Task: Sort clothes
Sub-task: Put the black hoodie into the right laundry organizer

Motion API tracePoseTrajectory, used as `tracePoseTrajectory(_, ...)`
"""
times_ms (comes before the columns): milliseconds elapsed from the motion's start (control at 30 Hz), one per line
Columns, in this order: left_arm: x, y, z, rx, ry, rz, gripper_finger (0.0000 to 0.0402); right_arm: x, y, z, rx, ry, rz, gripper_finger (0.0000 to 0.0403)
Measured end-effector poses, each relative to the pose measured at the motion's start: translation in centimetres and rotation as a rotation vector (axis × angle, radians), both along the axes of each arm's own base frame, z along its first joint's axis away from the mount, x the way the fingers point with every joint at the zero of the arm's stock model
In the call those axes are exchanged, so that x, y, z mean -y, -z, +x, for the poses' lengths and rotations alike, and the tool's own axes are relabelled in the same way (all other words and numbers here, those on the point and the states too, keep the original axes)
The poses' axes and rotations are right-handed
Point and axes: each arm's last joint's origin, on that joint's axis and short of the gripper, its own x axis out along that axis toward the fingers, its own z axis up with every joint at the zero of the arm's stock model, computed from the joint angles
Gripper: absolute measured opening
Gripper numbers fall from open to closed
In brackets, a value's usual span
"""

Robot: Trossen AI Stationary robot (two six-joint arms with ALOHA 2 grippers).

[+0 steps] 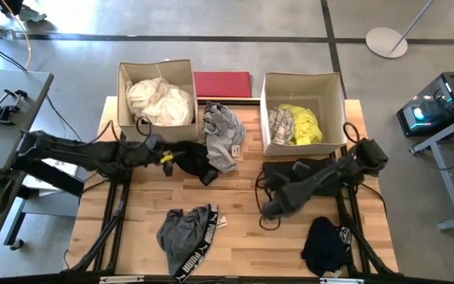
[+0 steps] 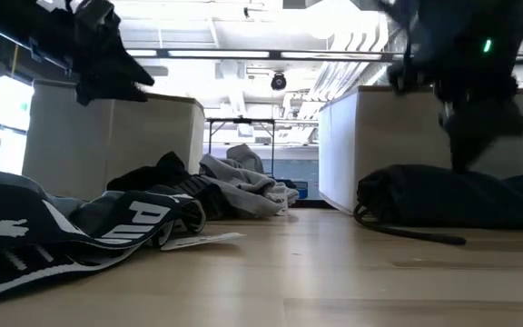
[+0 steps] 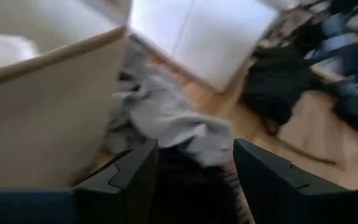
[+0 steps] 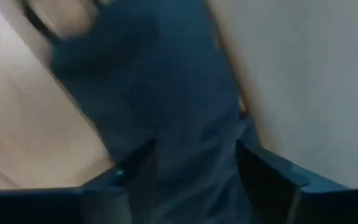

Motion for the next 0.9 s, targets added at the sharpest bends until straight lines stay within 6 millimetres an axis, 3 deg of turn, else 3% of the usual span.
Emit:
tracePoseTrajectory(200,2.1,0.2,1.1,0.044,0.097,0.055,0.0199,3.7,3.2,-0.4,-0.148,-0.031,0.114,0.0303)
tracePoseTrajectory(367,3.1,0.4,1.5,0.048,0.106,0.085,0.0199,6.7,5.5,-1.2,-0.198,-0.007,0.211,0.0312)
tracePoseTrajectory(467,3.5,0.6,1.8,0.044,0.122,0.082,0.0199,7.6,6.3,-1.3,-0.184,-0.036,0.316,0.0281)
tracePoseTrajectory(600,4.1,0.8,2.1,0.051,0.139,0.082,0.0199,7.2,6.1,-0.7,-0.196,-0.073,0.363,0.0197)
tracePoseTrajectory(667,4.3,0.9,2.2,0.046,0.151,0.083,0.0199,6.4,5.5,0.3,-0.149,-0.100,0.380,0.0145)
tracePoseTrajectory(800,4.8,1.2,2.3,0.033,0.172,0.082,0.0199,3.7,4.0,4.0,0.134,-0.213,0.464,0.0048)
tracePoseTrajectory(900,4.9,1.2,2.3,0.037,0.179,0.080,0.0199,1.8,3.1,4.9,0.204,-0.286,0.467,0.0036)
